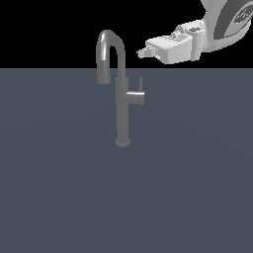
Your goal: Turn on the faucet by rotating a designated handle.
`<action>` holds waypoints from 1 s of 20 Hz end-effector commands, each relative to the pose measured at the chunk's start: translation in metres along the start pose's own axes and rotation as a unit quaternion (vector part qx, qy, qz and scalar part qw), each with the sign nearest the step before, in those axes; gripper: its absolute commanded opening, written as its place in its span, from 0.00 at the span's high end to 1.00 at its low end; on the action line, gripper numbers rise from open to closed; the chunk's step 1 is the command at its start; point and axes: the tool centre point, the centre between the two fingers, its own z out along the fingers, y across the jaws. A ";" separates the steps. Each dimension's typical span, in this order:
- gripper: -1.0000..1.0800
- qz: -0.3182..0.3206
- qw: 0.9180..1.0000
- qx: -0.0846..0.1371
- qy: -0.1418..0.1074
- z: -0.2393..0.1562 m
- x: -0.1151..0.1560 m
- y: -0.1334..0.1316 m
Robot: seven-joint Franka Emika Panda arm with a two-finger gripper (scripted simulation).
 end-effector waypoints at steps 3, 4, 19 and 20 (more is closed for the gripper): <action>1.00 0.047 0.997 0.050 -0.039 -0.001 0.031 -0.005; 1.00 0.056 0.996 0.060 -0.047 0.000 0.037 -0.006; 1.00 0.122 0.979 0.130 -0.102 0.006 0.081 -0.007; 1.00 0.123 0.979 0.130 -0.102 0.006 0.081 -0.007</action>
